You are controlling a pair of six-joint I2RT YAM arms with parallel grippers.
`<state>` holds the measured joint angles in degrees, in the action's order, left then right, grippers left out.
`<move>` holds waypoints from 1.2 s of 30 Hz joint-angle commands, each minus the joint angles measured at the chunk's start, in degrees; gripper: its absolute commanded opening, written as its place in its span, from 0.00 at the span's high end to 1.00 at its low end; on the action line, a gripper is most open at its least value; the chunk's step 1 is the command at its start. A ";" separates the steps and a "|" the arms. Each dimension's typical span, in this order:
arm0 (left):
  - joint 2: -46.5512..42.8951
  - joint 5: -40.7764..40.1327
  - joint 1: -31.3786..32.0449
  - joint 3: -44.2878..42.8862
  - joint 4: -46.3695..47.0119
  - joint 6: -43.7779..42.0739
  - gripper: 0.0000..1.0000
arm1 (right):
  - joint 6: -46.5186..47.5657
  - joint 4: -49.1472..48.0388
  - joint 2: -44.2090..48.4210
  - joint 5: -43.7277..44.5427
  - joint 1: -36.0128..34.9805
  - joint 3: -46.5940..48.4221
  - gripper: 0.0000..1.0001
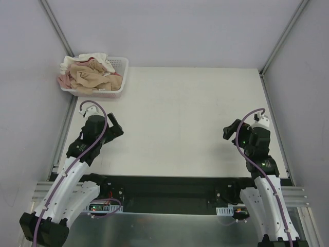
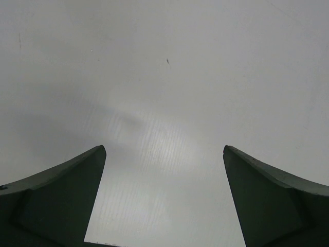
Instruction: Fold and stack the t-shirts
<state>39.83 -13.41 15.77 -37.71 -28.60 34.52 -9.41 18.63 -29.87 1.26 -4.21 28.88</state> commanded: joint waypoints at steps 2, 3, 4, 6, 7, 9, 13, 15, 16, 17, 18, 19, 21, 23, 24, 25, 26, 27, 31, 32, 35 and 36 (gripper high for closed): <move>3.49 -5.91 0.23 -3.15 -0.23 1.42 0.01 | -0.61 -2.29 1.83 2.00 0.34 -0.67 0.03; 4.10 -6.97 0.23 -3.15 -0.23 2.73 0.01 | -0.44 -2.20 2.09 1.91 0.34 -0.76 0.03; 4.37 -8.11 0.23 -3.07 -0.23 3.44 0.01 | -0.26 -2.28 2.09 1.99 0.34 -0.85 0.03; 4.99 -10.39 0.23 -3.15 -0.23 3.88 0.01 | -0.26 -2.64 1.92 2.00 0.25 -1.11 0.03; 5.25 -11.11 0.23 -3.33 -0.23 3.62 0.01 | -0.26 -2.64 1.83 2.08 0.34 -1.20 0.03; 5.95 -15.04 -0.04 -4.21 -0.23 3.71 0.01 | -0.26 -2.90 1.66 2.17 0.34 -1.20 0.03; 9.55 -16.75 -5.47 -8.07 -0.05 6.08 0.01 | -0.08 -3.60 -0.27 -0.11 0.25 -1.11 0.03; 14.29 -14.20 -10.21 -12.46 0.47 5.04 0.01 | -0.08 -3.60 -1.50 -0.73 0.34 -0.59 0.03; 16.22 -11.75 -14.23 -14.12 1.52 4.51 0.01 | 0.00 -2.91 -2.73 -2.82 0.34 0.20 0.03; 20.85 -11.47 -15.41 -17.97 2.14 4.15 0.01 | 0.01 -2.55 -3.09 -3.36 0.25 0.21 0.03; 23.42 -10.68 -16.64 -20.18 2.75 2.67 0.01 | 0.18 -2.55 -3.44 -4.15 0.25 0.21 0.03; 26.14 -10.24 -17.69 -22.64 3.28 1.96 0.01 | 0.09 -2.90 -3.53 -4.68 0.25 0.03 0.03; 34.49 -9.01 -18.05 -30.55 3.81 -1.62 0.01 | -0.08 -3.95 -3.44 -5.47 0.34 -0.49 0.03; 42.29 -9.35 -18.23 -38.26 3.73 -4.02 0.01 | 0.27 -3.35 -3.53 -5.74 0.34 -0.15 0.03; 44.34 -9.62 -18.23 -40.14 3.81 -4.98 0.01 | 0.36 -3.17 -3.44 -5.65 0.25 -0.06 0.03; 46.37 -9.88 -18.40 -41.98 3.90 -5.08 0.01 | 0.53 -3.16 -3.18 -5.56 0.25 -0.14 0.03; 50.13 -8.58 -19.28 -45.66 3.82 -5.34 0.01 | 0.53 -3.51 -3.01 -5.39 0.25 -0.32 0.03; 52.08 -7.61 -19.72 -47.52 3.99 -6.13 0.01 | 0.45 -3.69 -3.09 -5.21 0.25 -0.49 0.03; 60.96 -5.93 -20.60 -55.26 3.82 -7.98 0.01 | 0.80 -3.25 -3.79 -5.47 0.25 -0.06 0.03; 63.67 -5.67 -20.60 -57.45 3.81 -8.33 0.01 | 0.80 -3.34 -3.88 -5.48 0.34 -0.06 0.03; 67.64 -6.28 -20.69 -61.58 3.81 -9.21 0.01 | 0.88 -4.04 -4.06 -6.09 0.25 -0.41 0.03; 68.53 -6.10 -20.69 -62.73 3.73 -9.47 0.01 | 0.97 -4.04 -4.23 -6.18 0.25 -0.41 0.03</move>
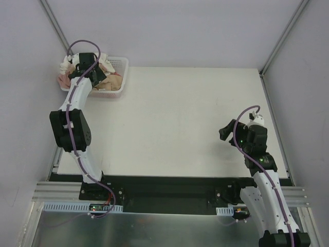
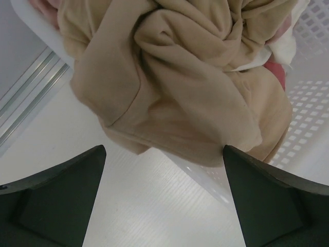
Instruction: Fold and stack the t-shirts
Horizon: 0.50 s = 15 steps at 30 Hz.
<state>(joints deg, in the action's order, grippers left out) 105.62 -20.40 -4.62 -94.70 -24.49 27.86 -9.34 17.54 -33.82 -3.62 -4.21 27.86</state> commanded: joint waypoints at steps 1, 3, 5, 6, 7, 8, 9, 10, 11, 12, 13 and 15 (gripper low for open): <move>4.14 1.07 -0.30 -7.76 -0.30 -2.98 0.01 | 0.91 -3.30 -0.45 -1.57 0.25 0.53 0.03; 5.55 1.51 -0.30 -9.71 -0.29 -3.42 0.01 | 0.64 -4.26 -1.06 -2.01 0.25 0.18 0.03; 7.48 1.07 -0.30 -12.35 -0.30 -3.95 0.00 | 0.73 -4.27 -1.86 -1.66 0.17 0.35 0.03; 8.19 0.81 -0.30 -13.14 -0.29 -4.12 0.01 | 0.73 -3.92 -2.56 -1.57 0.16 0.53 0.03; 9.33 0.02 -0.30 -14.10 -0.29 -4.13 0.01 | 0.73 -3.74 -2.91 -1.39 0.25 0.79 0.03; 9.95 -0.25 -0.30 -14.46 -0.38 -4.21 0.03 | 0.90 -3.83 -3.00 -1.48 0.17 0.80 0.03; 10.30 -0.51 -0.30 -14.64 -0.30 -4.21 0.04 | 0.91 -3.92 -3.09 -1.48 0.16 0.71 0.03; 11.26 -1.12 -0.30 -15.25 -0.38 -4.21 0.04 | 0.99 -4.00 -3.09 -1.39 0.25 0.71 0.03; 11.79 -1.30 -0.21 -15.60 -0.38 -4.56 0.08 | 0.91 -4.01 -3.09 -1.22 0.25 0.79 0.03; 12.23 -1.39 -0.30 -15.96 -0.38 -4.74 0.09 | 0.99 -3.92 -2.92 -1.30 0.25 0.71 0.03; 12.93 -1.22 -0.30 -16.39 -0.38 -4.83 0.12 | 1.08 -4.00 -2.83 -1.39 0.17 0.71 0.03; 13.20 -0.69 -0.21 -16.57 -0.56 -5.35 0.30 | 1.17 -4.09 -2.56 -1.57 0.25 0.71 0.03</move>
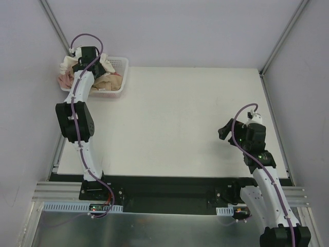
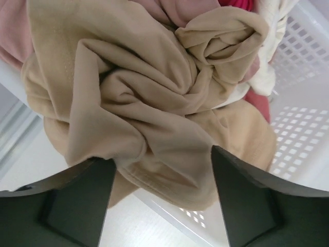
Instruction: Fold and stack the t-shirts
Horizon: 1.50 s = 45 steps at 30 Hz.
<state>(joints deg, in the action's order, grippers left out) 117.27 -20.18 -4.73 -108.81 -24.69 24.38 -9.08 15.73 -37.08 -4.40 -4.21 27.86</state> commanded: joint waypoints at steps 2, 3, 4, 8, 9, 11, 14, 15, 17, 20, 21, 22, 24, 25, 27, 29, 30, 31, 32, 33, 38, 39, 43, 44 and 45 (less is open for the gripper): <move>1.29 -0.82 -0.28 -2.80 -0.62 -2.49 0.46 | 1.00 -1.93 0.87 -0.34 0.17 0.88 0.03; 1.12 -0.73 -0.19 -2.98 -0.71 -3.02 0.67 | 1.00 -1.75 0.96 -0.17 0.16 0.97 0.03; 0.42 -0.56 -0.19 -3.33 -0.80 -3.63 0.84 | 1.08 -1.14 1.04 0.18 0.25 1.15 0.03; -3.45 -0.20 0.07 -4.30 -1.42 -7.50 1.00 | 1.26 -0.26 1.83 1.59 0.25 1.59 0.03; -4.50 -1.25 0.42 -4.30 -1.42 -8.03 1.00 | 1.26 -0.26 2.10 1.24 0.25 1.50 0.03; -8.10 -2.22 1.47 -4.48 -0.89 -10.83 1.00 | 1.08 -0.34 2.62 0.80 0.25 1.41 0.03; -11.44 -6.87 4.55 -6.41 -0.98 -14.62 1.00 | 1.17 0.44 3.06 1.85 0.17 1.76 0.03; -13.72 -7.76 6.99 -6.24 -0.98 -14.71 1.00 | 1.08 0.79 3.24 2.20 0.16 1.85 0.03; -15.84 -8.47 8.24 -6.06 -0.89 -14.45 1.00 | 1.08 0.71 3.68 2.56 0.17 1.68 0.03; -19.18 -7.85 9.30 -7.37 -0.98 -14.45 1.00 | 1.08 1.15 4.30 1.86 0.25 1.94 0.03; -20.49 -7.50 9.48 -8.59 -0.98 -14.01 1.00 | 1.00 1.24 4.56 1.68 0.17 1.85 0.03; -21.11 -6.63 9.57 -9.30 -0.98 -13.84 1.00 | 1.08 1.15 4.91 1.51 0.16 1.94 0.03; -22.61 -5.22 9.65 -11.58 -0.98 -13.83 1.00 | 1.08 1.41 5.17 1.68 0.25 1.94 0.03; -23.05 -3.04 9.83 -12.38 -0.98 -13.66 1.00 | 1.08 1.50 5.44 1.68 0.34 1.94 0.03; -24.37 0.13 10.00 -14.66 -0.98 -12.79 1.00 | 1.08 1.59 5.70 1.59 0.25 1.85 0.03; -25.69 7.39 10.01 -15.63 -0.45 -11.64 1.00 | 1.08 1.59 6.05 1.85 0.25 1.85 0.03; -26.91 9.18 10.18 -16.60 -0.19 -10.42 1.00 | 1.08 1.68 6.05 2.03 0.17 1.94 0.03; -27.53 10.42 10.36 -17.30 0.34 -9.97 1.00 | 1.00 1.76 5.88 2.03 0.25 1.85 0.03; -28.41 12.60 10.88 -19.05 0.69 -9.71 1.00 | 1.00 1.76 5.88 1.94 0.25 2.02 0.03; -28.76 13.41 11.23 -19.85 0.78 -8.92 1.00 | 1.00 1.76 5.79 1.77 0.17 1.94 0.03; -32.89 19.65 14.48 -20.47 2.10 -7.59 1.00 | 0.91 1.85 5.70 1.50 0.25 2.11 0.03; -33.51 22.18 16.23 -20.30 2.19 -7.16 1.00 | 0.82 1.94 5.79 1.42 0.25 2.11 0.03; -36.41 33.26 20.37 -18.10 4.11 -4.44 1.00 | 0.91 2.20 6.93 1.86 0.25 2.20 0.03; -36.59 35.37 21.25 -17.93 4.38 -3.65 1.00 | 0.91 2.64 6.93 1.77 0.17 2.38 0.03; -36.50 37.74 22.91 -17.92 4.82 -1.46 1.00 | 0.91 2.90 7.11 1.77 0.16 2.46 0.03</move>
<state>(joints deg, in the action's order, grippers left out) 83.24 4.45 14.41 -126.61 -27.29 17.43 -8.69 17.65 -31.18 -3.01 -4.21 27.86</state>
